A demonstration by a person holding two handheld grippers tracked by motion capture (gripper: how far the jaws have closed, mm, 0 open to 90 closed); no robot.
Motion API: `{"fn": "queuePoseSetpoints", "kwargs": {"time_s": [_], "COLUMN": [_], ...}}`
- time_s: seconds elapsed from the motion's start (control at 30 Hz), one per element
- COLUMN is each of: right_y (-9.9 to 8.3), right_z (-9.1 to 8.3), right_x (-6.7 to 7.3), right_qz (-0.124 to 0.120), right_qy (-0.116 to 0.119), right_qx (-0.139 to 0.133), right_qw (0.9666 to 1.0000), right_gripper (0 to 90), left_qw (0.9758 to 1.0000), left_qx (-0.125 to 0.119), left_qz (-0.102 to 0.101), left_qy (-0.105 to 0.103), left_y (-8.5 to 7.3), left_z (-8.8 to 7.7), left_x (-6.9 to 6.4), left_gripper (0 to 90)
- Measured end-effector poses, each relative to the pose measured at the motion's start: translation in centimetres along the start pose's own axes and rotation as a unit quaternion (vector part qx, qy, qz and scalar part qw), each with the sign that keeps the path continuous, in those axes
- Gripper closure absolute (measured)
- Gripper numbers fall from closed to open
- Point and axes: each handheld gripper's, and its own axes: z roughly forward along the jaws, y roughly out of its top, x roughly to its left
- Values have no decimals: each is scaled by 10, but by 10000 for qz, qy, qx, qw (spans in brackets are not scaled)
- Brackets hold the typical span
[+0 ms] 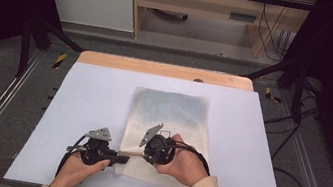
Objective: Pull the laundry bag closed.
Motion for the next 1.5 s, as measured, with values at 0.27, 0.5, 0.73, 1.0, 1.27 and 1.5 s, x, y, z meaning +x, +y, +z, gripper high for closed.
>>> {"fn": "queuePoseSetpoints", "kwargs": {"time_s": [0.27, 0.5, 0.73, 1.0, 1.27, 1.5], "right_y": [-4, -8, -12, -16, -21, -23], "right_z": [-2, -4, -9, -10, -12, -14], "right_x": [0, -1, -3, -3, -4, -5], "right_qz": [28, 75, 130, 157, 227, 215], "right_qy": [-10, -14, -62, -59, -52, -57], "right_qx": [-43, -33, -65, -48, -78, -70], "right_qw": [10000, 10000, 9999, 9998, 9997, 9997], "right_gripper": [822, 822, 821, 821, 822, 822], "left_qw": [10000, 10000, 10000, 9999, 9999, 9998], "left_qx": [26, 35, 26, 55, 55, 85], "left_qz": [43, 64, 81, 105, 120, 140], "left_qy": [-25, -38, -51, -78, -88, -112], "left_y": [0, 1, 1, 0, 0, 0], "left_z": [2, 2, 2, 4, 5, 8], "left_x": [-2, -3, -4, -6, -7, -8], "left_gripper": [819, 819, 819, 820, 819, 819]}}
